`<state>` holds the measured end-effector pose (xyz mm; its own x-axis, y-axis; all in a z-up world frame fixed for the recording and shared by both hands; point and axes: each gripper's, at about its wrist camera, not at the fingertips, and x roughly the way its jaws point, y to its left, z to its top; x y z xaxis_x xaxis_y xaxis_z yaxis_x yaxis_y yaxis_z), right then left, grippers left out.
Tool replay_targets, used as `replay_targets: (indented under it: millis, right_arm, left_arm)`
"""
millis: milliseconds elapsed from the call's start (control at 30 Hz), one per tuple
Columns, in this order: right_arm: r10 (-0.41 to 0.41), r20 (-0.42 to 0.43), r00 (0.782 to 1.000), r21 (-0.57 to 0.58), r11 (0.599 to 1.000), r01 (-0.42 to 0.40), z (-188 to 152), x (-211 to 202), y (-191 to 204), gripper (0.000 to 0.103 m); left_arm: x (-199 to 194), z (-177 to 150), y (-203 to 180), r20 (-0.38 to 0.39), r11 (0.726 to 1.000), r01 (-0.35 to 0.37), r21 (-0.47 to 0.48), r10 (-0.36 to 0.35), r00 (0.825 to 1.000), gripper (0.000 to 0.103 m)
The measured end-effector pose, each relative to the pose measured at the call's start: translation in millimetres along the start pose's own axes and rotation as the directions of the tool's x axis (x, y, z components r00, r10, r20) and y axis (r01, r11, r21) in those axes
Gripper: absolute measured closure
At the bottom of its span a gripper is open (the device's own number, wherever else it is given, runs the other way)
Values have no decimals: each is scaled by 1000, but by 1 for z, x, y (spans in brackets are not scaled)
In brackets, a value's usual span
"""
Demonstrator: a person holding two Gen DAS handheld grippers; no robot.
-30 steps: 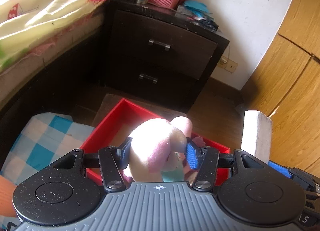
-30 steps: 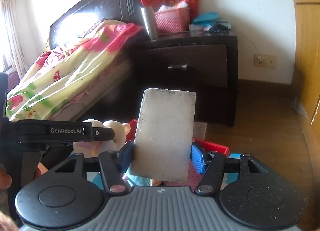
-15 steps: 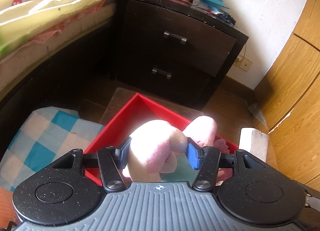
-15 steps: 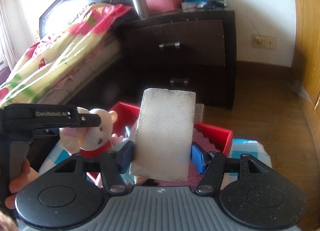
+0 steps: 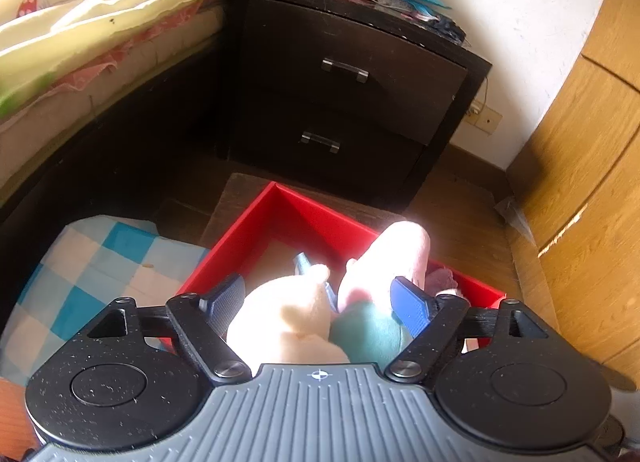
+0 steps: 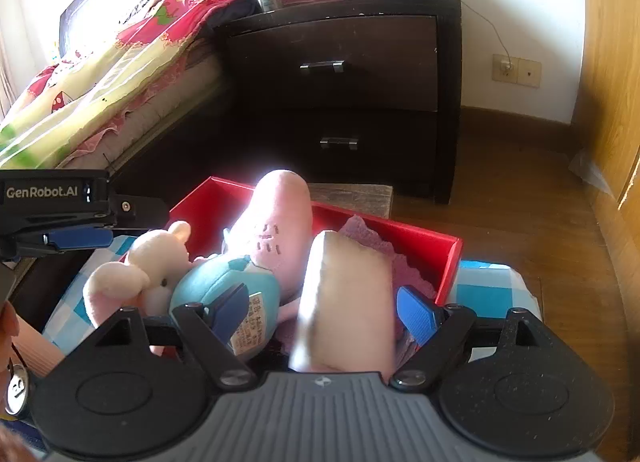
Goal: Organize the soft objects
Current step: 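Lower the white plush and beige pad into the red box and open both grippers, then move the left gripper over the light green towel on the checked cloth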
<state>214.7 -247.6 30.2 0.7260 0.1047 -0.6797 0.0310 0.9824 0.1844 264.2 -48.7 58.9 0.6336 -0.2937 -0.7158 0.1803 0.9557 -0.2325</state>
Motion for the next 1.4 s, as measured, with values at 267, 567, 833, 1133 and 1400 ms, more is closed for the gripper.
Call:
replay_targets:
  millis: [267,567,833,1133,1400]
  right_arm:
    - [17,8,1000,-48,999,-17,-2,-22,10,43]
    - [-4,-14,1000,-75,997,3,-14,-58,17,42]
    - [60,35,998,-13,998,-59,-14,-104,14,42]
    - [75,11,997,-47,996,-74,-24,-110,21,42]
    - [113,-30,993,-29,993,-114,-26,-96,21,42]
  left_arm:
    - [-30,-17,-5,-49,997,1,74,3,999,23]
    - [-68,-67,-11,-181,992,39,121,-16,983,20]
    - [-49,-131,-22,-293,980,-23,199,82,952,20]
    - [-39,-139,-28,-293,979,-25,204,86,952,19]
    - [-18,-140,-25,-329,978,-49,204,115,937,19]
